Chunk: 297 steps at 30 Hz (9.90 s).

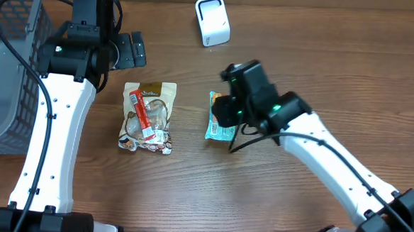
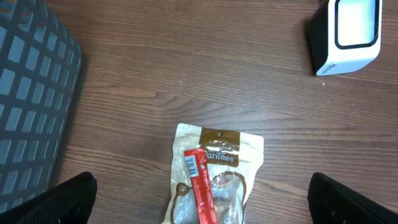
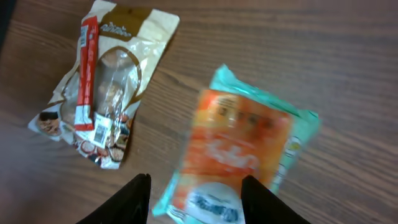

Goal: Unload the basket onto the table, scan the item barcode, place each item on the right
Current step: 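Lower the right gripper and grasp the small orange pack on the teal pack, then lift the orange pack and carry it right of the teal pack, then lower the orange pack onto the table and open the right gripper, then grasp the orange pack again with the right gripper and lift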

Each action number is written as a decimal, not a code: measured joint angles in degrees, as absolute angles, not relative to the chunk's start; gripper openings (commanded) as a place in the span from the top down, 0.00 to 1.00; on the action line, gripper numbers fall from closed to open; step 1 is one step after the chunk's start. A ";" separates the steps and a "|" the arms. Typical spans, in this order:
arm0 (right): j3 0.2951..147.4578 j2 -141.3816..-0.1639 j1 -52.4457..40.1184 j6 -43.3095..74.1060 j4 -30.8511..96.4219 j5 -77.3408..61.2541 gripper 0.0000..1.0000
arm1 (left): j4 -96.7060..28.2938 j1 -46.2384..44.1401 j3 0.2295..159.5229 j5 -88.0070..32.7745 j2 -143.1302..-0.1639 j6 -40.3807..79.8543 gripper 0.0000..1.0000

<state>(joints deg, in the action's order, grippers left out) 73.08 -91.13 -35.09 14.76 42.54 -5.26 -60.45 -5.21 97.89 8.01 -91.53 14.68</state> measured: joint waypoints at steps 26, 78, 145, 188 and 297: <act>73.49 -99.26 -49.98 17.56 39.97 30.85 0.64 | -60.47 -5.21 97.89 8.01 -91.53 14.68 0.00; 74.87 -89.32 -47.57 18.02 42.87 21.37 0.96 | -60.47 -5.21 97.89 8.01 -91.50 14.68 0.00; 32.88 -95.44 3.01 20.78 -7.01 -43.22 0.75 | -60.45 -5.21 97.89 8.01 -91.53 14.68 0.01; 41.63 -98.21 -8.64 24.03 4.38 -27.18 0.94 | -60.47 -5.21 97.89 8.01 -91.53 14.68 0.00; 63.22 -105.69 -26.06 23.75 39.46 18.39 0.73 | -60.45 -5.21 97.89 8.01 -91.53 14.68 0.00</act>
